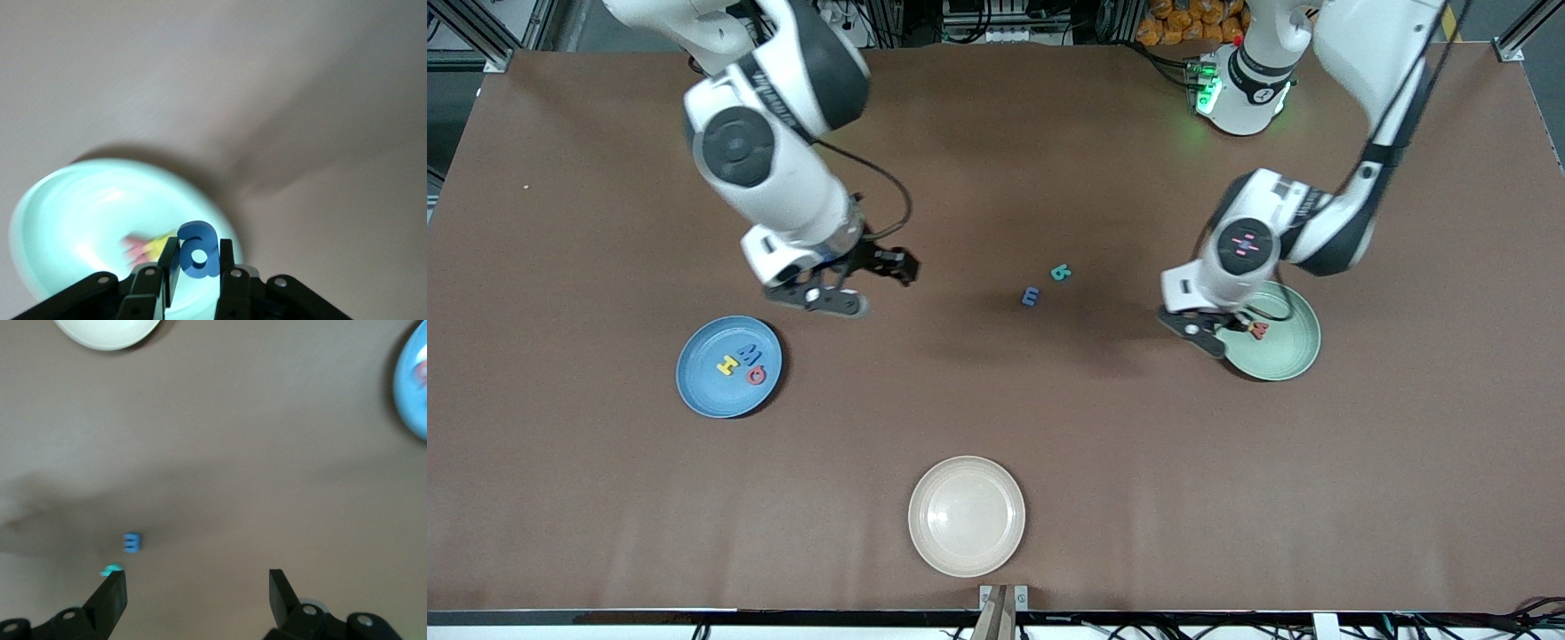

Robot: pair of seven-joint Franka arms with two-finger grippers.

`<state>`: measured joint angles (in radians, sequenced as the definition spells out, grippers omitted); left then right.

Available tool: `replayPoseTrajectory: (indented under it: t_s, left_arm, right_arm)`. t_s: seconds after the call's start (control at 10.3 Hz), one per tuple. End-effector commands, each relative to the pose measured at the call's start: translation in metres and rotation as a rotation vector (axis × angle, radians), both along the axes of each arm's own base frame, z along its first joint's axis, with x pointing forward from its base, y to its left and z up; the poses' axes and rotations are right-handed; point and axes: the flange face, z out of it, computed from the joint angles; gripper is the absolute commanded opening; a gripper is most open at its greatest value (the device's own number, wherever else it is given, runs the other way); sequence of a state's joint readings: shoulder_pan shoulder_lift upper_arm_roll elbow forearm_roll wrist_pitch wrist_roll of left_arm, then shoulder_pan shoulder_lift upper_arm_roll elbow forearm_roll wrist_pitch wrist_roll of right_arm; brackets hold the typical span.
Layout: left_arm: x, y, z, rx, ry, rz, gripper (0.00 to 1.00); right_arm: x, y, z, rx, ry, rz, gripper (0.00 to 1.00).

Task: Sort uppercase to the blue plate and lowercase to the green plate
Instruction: 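Carry the a to the green plate while the right gripper reaches the R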

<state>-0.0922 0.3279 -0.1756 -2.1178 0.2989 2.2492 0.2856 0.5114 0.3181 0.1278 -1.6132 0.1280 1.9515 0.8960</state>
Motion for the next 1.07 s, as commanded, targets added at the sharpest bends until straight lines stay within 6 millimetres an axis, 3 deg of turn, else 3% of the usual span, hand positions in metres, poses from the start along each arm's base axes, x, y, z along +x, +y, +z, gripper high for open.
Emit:
replayPoseTrajectory:
  t_s: [0.0,0.19,0.29,0.49,0.58,0.68,0.78,0.88,0.97]
  left_arm:
    - [-0.001,0.052,0.007,-0.009,0.047,-0.031,0.0]
    - [0.0,0.063,0.004,-0.014,0.054,-0.008,0.0]
    - [0.0,0.062,0.004,-0.053,0.061,0.038,0.0]
    - [0.003,0.072,0.0,-0.095,0.066,0.112,0.0]
    - [0.005,0.083,-0.001,-0.09,0.065,0.132,0.12]
    - [0.007,0.092,0.0,-0.092,0.062,0.158,0.48]
    - [0.01,0.099,0.003,-0.107,0.057,0.192,0.64]
    - [0.018,0.11,0.011,-0.121,0.036,0.228,0.74]
    - [0.03,0.116,0.021,-0.13,0.011,0.252,0.75]
  right_arm:
    - [-0.028,0.109,-0.07,-0.008,0.032,-0.148,0.94]
    - [-0.057,0.155,-0.113,-0.055,0.038,-0.226,0.89]
    - [-0.065,0.176,-0.123,-0.028,0.02,-0.304,0.88]
    - [-0.085,0.203,-0.167,-0.027,0.006,-0.382,0.8]
    - [-0.088,0.211,-0.185,-0.024,0.008,-0.426,0.79]
    - [-0.095,0.219,-0.204,-0.041,0.015,-0.458,0.78]
    - [-0.102,0.225,-0.217,-0.052,0.022,-0.477,0.76]
    - [-0.102,0.231,-0.226,-0.039,0.02,-0.516,0.74]
    - [-0.102,0.232,-0.233,-0.04,0.024,-0.542,0.72]
